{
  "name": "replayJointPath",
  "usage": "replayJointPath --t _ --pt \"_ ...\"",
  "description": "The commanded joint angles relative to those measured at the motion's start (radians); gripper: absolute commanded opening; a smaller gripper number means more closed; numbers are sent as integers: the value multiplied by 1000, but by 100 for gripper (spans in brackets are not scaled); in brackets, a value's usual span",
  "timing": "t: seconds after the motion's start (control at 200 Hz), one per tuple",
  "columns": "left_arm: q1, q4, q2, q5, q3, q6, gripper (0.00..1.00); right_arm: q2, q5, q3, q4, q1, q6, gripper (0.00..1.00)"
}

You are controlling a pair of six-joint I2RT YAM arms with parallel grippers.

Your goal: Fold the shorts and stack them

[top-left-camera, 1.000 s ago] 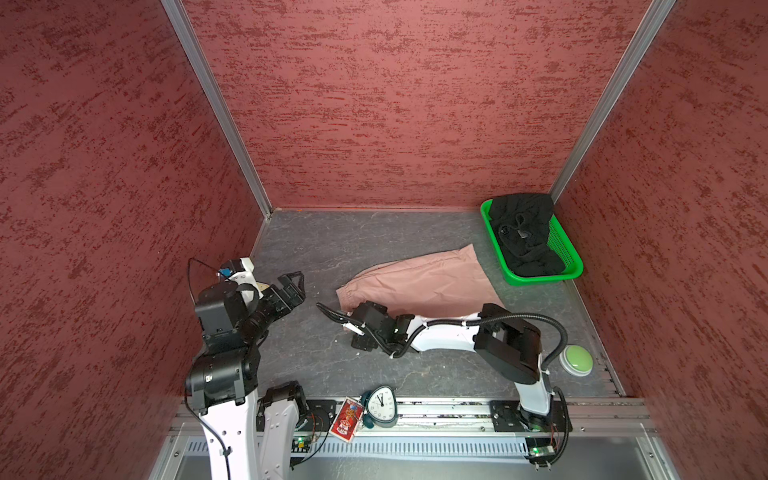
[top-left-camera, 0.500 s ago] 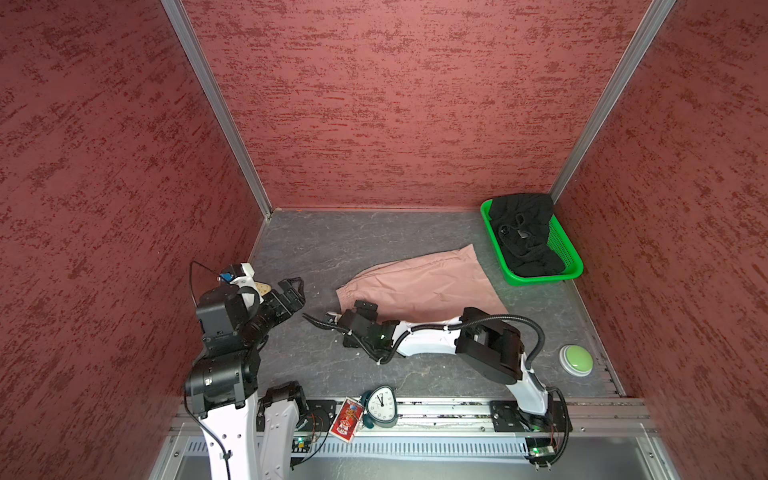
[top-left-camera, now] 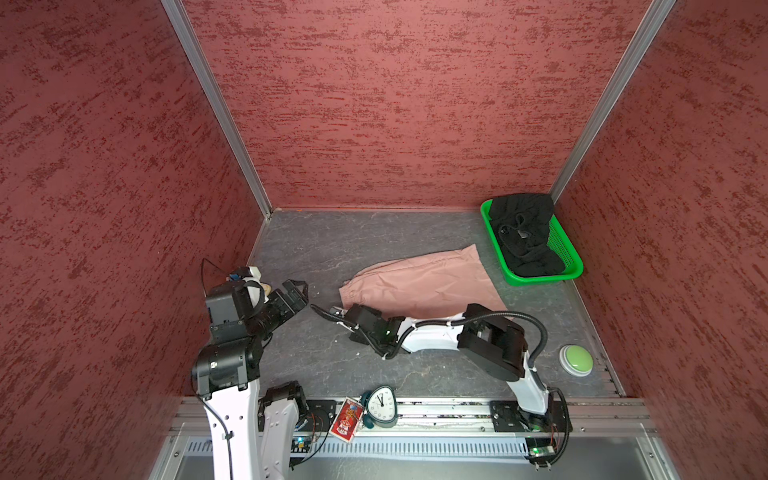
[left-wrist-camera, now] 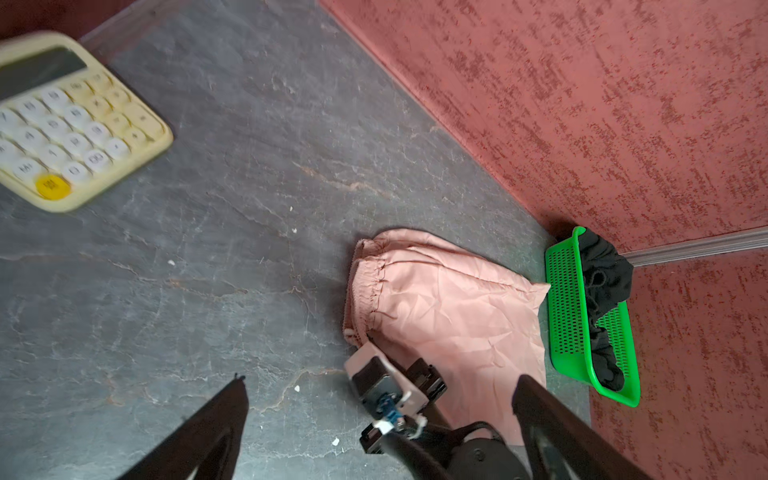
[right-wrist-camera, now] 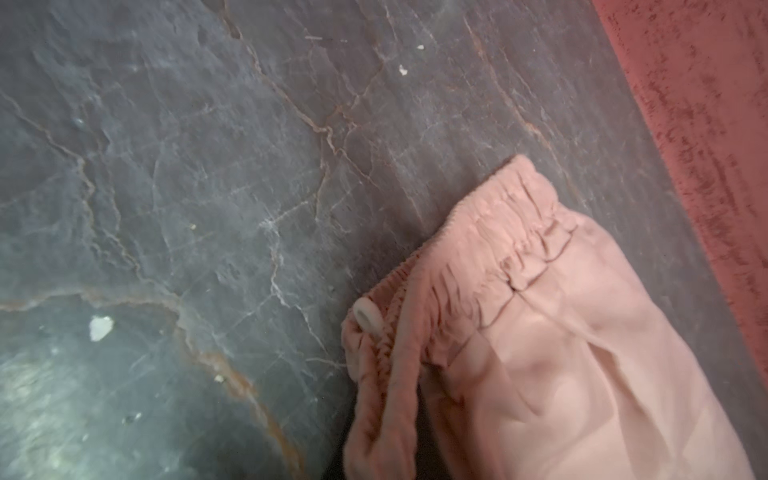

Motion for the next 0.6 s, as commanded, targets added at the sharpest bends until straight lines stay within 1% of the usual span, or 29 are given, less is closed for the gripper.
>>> replayJointPath --t 0.0,0.07,0.19,0.21,0.306,0.351,0.386,0.436,0.596 --pt "17 70 20 61 -38 -58 99 -80 -160 -71 128 -35 108 0" --pt "28 106 25 91 -69 -89 99 -96 -213 -109 176 -52 142 0" --pt "54 160 31 144 -138 -139 99 -100 -252 -135 217 -71 168 0" --pt "55 180 35 162 -162 -158 99 -100 -259 -138 222 -72 170 0" --pt "51 336 55 317 -322 -280 99 -108 -287 -153 250 -84 176 0" --pt "40 422 57 348 -408 -342 99 -111 -299 -153 252 -88 175 0" --pt "20 465 55 339 -460 -373 99 -114 -302 -156 256 -90 176 0" --pt "-23 489 49 294 -506 -401 99 -117 -308 -160 263 -93 176 0" --pt "-196 603 57 137 -583 -510 99 -126 -334 -174 288 -100 180 0"
